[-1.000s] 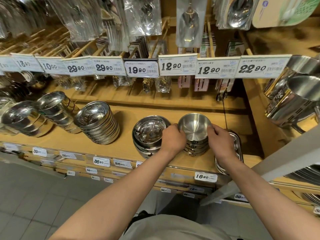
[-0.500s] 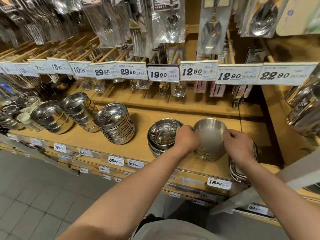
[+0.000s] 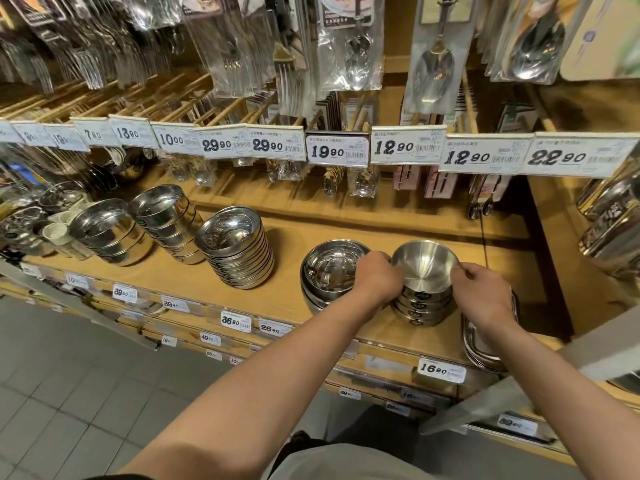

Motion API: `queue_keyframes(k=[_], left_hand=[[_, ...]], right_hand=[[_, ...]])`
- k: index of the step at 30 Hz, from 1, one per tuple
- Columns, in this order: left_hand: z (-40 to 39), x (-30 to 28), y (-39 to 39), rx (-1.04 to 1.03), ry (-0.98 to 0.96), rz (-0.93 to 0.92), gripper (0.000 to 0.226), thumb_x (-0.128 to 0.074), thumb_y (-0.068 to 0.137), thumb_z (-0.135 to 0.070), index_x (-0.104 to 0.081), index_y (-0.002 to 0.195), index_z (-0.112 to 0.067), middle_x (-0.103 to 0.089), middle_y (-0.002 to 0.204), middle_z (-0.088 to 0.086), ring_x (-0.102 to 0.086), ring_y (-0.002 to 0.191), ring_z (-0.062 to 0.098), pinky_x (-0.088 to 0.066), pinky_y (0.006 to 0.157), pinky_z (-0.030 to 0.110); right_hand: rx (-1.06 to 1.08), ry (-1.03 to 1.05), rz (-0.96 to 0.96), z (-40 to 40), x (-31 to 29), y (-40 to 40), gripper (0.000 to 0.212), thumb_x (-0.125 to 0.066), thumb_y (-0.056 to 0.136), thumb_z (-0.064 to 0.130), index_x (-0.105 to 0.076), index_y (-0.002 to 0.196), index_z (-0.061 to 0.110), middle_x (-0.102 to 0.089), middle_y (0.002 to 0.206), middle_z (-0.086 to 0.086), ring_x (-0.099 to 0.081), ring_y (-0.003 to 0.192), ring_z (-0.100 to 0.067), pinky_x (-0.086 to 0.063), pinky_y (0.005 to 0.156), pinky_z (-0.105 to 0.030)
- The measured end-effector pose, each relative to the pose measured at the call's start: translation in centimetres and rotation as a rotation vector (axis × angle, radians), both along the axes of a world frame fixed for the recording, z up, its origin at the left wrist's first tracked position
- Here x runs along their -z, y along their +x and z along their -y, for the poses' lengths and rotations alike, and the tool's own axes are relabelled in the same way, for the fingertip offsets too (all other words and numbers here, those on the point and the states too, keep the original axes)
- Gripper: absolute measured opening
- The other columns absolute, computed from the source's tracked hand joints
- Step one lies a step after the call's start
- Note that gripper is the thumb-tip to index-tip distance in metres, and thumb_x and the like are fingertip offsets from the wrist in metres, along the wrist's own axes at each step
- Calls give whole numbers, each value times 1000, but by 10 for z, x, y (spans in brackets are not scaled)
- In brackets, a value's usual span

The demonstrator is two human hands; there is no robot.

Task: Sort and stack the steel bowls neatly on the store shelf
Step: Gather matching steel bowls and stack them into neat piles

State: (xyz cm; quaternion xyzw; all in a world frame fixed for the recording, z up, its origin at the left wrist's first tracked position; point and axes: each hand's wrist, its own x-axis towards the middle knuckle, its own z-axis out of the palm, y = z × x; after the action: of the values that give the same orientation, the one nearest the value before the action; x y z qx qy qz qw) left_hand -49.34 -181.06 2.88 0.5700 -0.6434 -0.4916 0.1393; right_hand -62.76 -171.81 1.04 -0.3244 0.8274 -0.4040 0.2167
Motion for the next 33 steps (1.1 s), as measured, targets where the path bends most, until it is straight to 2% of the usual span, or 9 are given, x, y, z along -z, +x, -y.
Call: queue_keyframes(k=[4, 8, 12, 15, 19, 23, 25, 28, 33], left_hand=[[0, -2, 0, -10, 11, -20, 24, -56, 92, -8, -71, 99, 9, -71, 102, 26, -71, 95, 41, -60, 85, 53], [2, 1, 2, -12, 19, -28, 23, -56, 91, -8, -72, 97, 8, -72, 101, 26, -72, 94, 41, -61, 84, 53], [5, 6, 1, -25, 25, -38, 24, -49, 95, -4, -71, 92, 3, -72, 97, 22, -74, 84, 37, -64, 74, 50], [5, 7, 0, -25, 25, -43, 25, -47, 96, -3, -71, 99, 3, -71, 100, 21, -74, 84, 37, -64, 74, 49], [5, 5, 1, -12, 23, -40, 24, -48, 98, -4, -71, 99, 3, -72, 99, 20, -75, 80, 35, -64, 72, 47], [5, 4, 1, -3, 7, -25, 27, -47, 99, -4, -70, 105, 8, -72, 104, 23, -74, 89, 38, -63, 77, 49], [2, -1, 3, 24, -32, 7, 30, -48, 98, -7, -70, 113, 5, -72, 112, 22, -71, 100, 38, -60, 88, 48], [0, -10, 14, 42, -141, 46, 36, -52, 98, -17, -67, 127, -2, -71, 123, 16, -66, 112, 29, -53, 100, 39], [14, -23, 66, -83, -246, 46, 16, -55, 96, -15, -70, 90, -16, -71, 81, -2, -71, 83, 26, -61, 78, 36]], right_hand=[[-11, 5, -4, 0, -4, 1, 33, -46, 103, 23, -71, 106, 2, -72, 98, -20, -46, 65, -10, -42, 72, -37], [-19, 23, 31, 1, -5, 2, 32, -45, 104, 25, -70, 103, 5, -66, 88, -12, -50, 74, -17, -47, 76, -40], [-39, 26, 75, -1, -4, 0, 36, -41, 104, 26, -65, 84, 8, -63, 78, -9, -52, 72, -22, -39, 62, -33], [-29, 14, 104, -2, -2, 0, 36, -41, 105, 28, -68, 92, 9, -66, 85, -10, -51, 71, -15, -39, 64, -31], [-36, -12, 120, -2, -1, 0, 38, -41, 105, 28, -68, 91, 5, -68, 89, -20, -54, 75, -23, -41, 69, -36], [-49, -1, 140, -3, -2, -1, 38, -40, 106, 28, -67, 90, 6, -65, 83, -17, -55, 77, -27, -40, 68, -36], [-53, 10, 149, -3, -4, 0, 35, -41, 106, 29, -69, 103, 7, -67, 95, -13, -60, 92, -29, -44, 76, -37], [23, -2, 93, -6, -13, 3, 45, -46, 104, 33, -53, 143, 12, -56, 137, -10, -52, 119, -23, -40, 94, -35], [-60, -190, -55, -7, -36, 26, 34, -50, 102, 25, -60, 133, 16, -55, 116, 3, -54, 103, -11, -42, 81, -21]])
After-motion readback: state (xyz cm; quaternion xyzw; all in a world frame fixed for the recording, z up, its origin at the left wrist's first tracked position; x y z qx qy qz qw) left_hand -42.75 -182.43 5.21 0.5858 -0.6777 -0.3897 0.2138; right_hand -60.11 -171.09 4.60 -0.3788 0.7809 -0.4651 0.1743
